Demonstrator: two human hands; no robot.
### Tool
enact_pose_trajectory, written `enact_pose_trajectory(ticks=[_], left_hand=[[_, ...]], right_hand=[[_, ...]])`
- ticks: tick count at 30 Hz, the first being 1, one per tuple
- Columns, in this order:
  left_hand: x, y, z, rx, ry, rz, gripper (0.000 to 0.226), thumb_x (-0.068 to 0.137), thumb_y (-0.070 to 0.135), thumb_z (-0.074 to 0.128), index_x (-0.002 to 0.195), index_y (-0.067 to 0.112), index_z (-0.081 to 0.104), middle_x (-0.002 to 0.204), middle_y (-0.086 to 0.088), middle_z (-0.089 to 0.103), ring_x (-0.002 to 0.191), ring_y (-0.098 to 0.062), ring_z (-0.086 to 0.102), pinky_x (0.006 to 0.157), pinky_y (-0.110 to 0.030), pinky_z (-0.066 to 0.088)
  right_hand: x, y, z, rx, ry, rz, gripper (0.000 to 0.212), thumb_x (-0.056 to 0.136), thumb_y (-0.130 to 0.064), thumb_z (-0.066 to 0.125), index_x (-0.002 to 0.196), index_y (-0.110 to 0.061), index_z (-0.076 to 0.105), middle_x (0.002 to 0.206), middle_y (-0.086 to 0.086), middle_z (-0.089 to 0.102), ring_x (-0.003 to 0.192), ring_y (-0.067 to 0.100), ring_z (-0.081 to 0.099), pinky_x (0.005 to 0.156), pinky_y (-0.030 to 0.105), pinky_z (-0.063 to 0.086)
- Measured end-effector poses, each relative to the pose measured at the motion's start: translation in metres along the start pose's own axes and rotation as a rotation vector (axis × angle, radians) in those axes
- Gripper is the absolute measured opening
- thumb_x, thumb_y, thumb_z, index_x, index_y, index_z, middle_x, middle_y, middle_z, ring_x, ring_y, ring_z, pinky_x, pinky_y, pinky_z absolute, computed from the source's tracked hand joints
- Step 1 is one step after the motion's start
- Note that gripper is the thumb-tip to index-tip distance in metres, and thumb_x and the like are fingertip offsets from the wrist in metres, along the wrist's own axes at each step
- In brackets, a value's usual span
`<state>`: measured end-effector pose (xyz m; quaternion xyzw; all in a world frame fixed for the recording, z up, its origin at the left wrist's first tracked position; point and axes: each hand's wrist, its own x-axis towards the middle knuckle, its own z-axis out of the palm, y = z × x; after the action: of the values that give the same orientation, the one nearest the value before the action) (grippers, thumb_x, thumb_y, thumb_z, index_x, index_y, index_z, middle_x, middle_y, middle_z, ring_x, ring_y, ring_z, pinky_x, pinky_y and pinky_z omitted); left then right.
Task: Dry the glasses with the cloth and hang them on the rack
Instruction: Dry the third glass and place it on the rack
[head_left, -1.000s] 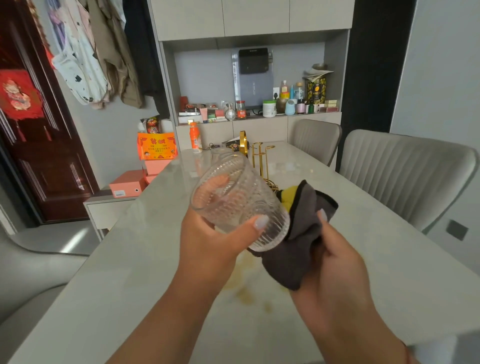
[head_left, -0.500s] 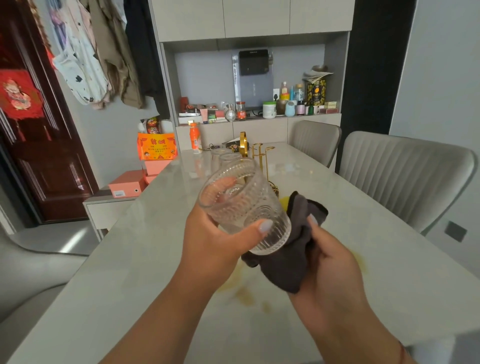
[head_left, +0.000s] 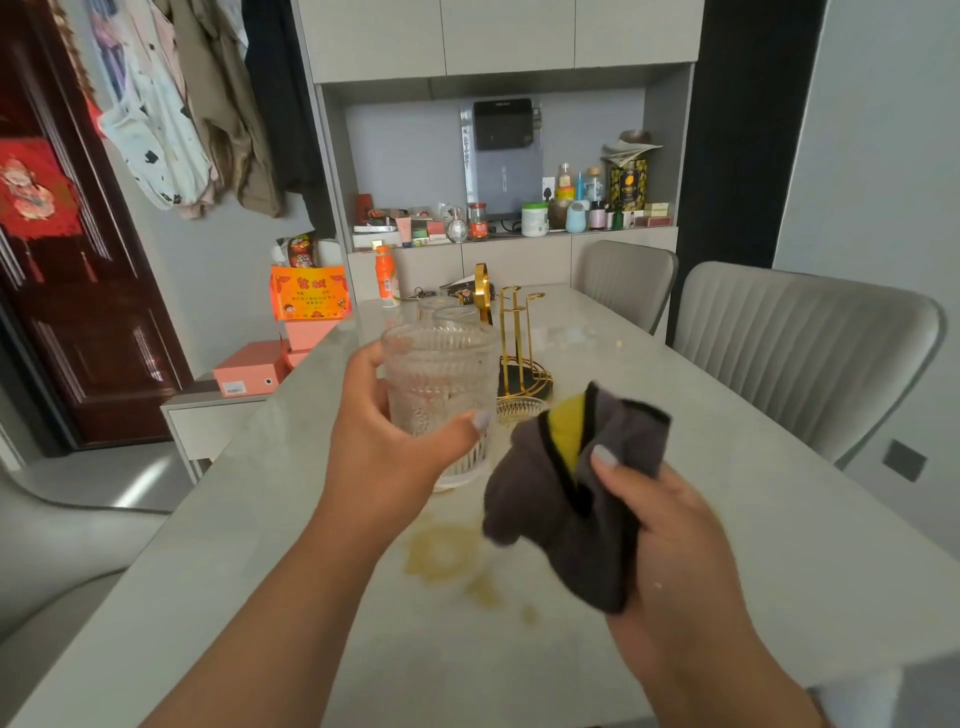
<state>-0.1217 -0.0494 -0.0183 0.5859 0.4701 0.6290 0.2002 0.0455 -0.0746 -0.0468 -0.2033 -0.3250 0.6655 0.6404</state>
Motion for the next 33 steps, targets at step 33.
enact_pose_trajectory(ticks=[33], left_hand=[[0.004, 0.001, 0.026, -0.443, 0.01, -0.487, 0.084, 0.033, 0.038, 0.088, 0.11, 0.012, 0.067, 0.079, 0.0, 0.075, 0.068, -0.016, 0.066, 0.066, -0.029, 0.053]], right_hand=[[0.061, -0.017, 0.019, -0.424, 0.193, -0.264, 0.021, 0.096, -0.031, 0.051, 0.083, -0.021, 0.062, 0.057, -0.004, 0.056, 0.051, 0.007, 0.052, 0.053, 0.022, 0.04]])
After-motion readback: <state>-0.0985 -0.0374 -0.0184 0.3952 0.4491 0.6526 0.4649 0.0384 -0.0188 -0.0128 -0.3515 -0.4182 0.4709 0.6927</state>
